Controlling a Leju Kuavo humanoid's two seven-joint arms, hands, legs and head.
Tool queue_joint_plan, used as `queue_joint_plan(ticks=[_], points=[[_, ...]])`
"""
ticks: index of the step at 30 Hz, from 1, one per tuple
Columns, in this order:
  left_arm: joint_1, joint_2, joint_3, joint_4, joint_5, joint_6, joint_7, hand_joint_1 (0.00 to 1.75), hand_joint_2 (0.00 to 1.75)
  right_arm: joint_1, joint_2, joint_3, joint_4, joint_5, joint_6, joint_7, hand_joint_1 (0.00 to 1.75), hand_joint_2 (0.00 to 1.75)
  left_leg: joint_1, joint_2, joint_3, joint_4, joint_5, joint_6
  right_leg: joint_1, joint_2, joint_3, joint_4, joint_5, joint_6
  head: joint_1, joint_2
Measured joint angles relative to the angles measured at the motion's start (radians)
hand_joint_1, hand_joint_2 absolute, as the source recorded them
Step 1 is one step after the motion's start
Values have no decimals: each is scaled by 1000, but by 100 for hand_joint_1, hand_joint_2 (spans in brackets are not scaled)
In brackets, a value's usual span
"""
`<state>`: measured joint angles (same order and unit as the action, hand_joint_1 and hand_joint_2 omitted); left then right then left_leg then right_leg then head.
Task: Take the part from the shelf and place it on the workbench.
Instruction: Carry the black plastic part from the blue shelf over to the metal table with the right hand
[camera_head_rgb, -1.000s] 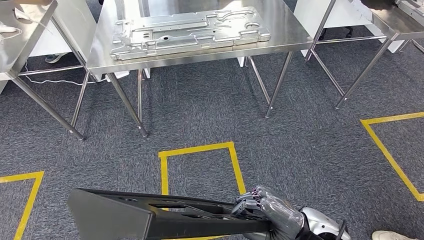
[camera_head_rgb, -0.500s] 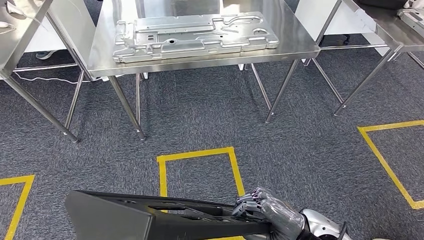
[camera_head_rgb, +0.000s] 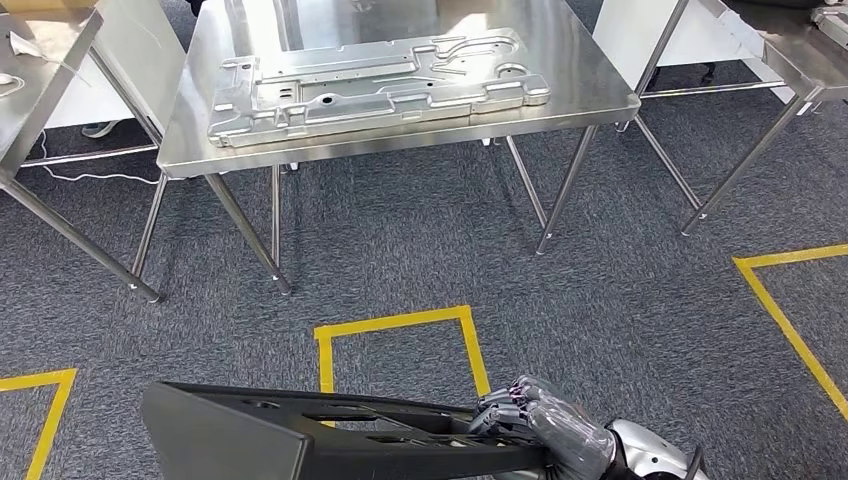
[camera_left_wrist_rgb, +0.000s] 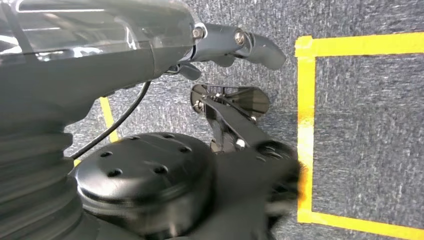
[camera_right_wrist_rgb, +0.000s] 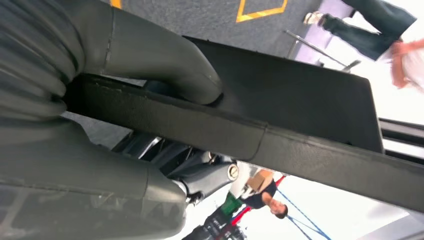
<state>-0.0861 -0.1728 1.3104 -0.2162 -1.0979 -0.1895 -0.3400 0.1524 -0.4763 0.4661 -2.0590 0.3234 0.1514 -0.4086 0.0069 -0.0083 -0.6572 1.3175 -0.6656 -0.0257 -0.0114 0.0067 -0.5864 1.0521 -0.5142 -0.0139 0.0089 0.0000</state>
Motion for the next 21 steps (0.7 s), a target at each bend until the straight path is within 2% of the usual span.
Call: queue_joint_plan(ticks=[1,2,4,5,6,7,10,11,12,13,15,16,17,19,20,21], points=[[1,0,0,0,0,-1,0,0,175,4,-3,-4,-2,0,0,0,175,175,0,0,-20,16,14,0,0,1,10,0,-7,0,0,0],[1,0,0,0,0,-1,0,0,175,8,-6,-8,-5,0,0,1,175,175,0,0,-23,-8,50,1,0,2,23,0,-15,1,0,0],[1,0,0,0,1,-3,-1,0,175,14,-10,-14,-13,4,0,2,175,175,-1,0,5,-125,142,5,0,3,46,-1,-33,5,0,0],[1,0,0,0,2,-3,-1,0,175,16,-11,-16,-15,7,-1,4,175,175,-2,0,23,-181,168,8,2,4,52,0,-41,9,0,0],[1,0,0,0,2,-4,-2,0,175,18,-11,-17,-18,10,-2,5,175,175,-4,-1,33,-214,176,11,3,4,52,-1,-45,14,0,0],[1,0,0,0,3,-5,-2,0,175,20,-12,-17,-20,12,-3,6,175,175,-7,-2,37,-226,169,15,3,5,51,-3,-48,19,0,0],[1,0,0,0,5,-7,-3,0,175,22,-13,-19,-28,16,-6,8,175,175,-6,-3,47,-247,161,29,1,4,54,-8,-53,34,0,0],[1,0,0,0,5,-7,-3,0,175,22,-15,-21,-31,17,-7,8,175,175,-3,-3,54,-253,159,34,0,4,48,9,-61,38,1,0],[0,-1,0,0,6,-7,-3,0,175,22,-16,-23,-33,19,-9,9,175,175,0,-1,62,-257,157,39,0,3,29,46,-77,41,1,0],[-1,-1,0,0,6,-8,-3,0,175,22,-18,-26,-34,19,-10,9,175,175,1,0,68,-259,153,43,-1,3,-5,104,-97,43,1,0],[-1,-1,0,0,6,-8,-3,0,175,27,-21,-31,-35,19,-13,10,175,175,2,1,78,-260,143,47,-3,3,-90,227,-127,46,1,0],[0,-2,0,0,6,-8,-3,0,175,30,-23,-33,-35,19,-13,10,175,175,2,0,85,-260,137,46,-3,3,-119,255,-118,47,1,0],[0,-2,0,0,6,-8,-3,0,175,33,-24,-36,-35,19,-14,10,175,175,3,-1,94,-260,130,45,-3,3,-128,245,-89,48,1,0],[0,-2,0,0,6,-8,-3,0,175,38,-27,-42,-37,18,-14,10,175,175,6,-3,116,-260,114,39,-4,2,-99,137,0,49,1,0],[0,-2,0,0,6,-8,-3,0,175,39,-28,-45,-39,18,-14,10,175,175,5,-5,124,-260,106,33,-2,1,-79,79,31,48,2,0],[-1,-2,0,0,6,-8,-3,0,175,41,-29,-48,-40,17,-15,10,175,175,4,-5,129,-261,100,27,0,0,-63,38,46,46,2,0]])
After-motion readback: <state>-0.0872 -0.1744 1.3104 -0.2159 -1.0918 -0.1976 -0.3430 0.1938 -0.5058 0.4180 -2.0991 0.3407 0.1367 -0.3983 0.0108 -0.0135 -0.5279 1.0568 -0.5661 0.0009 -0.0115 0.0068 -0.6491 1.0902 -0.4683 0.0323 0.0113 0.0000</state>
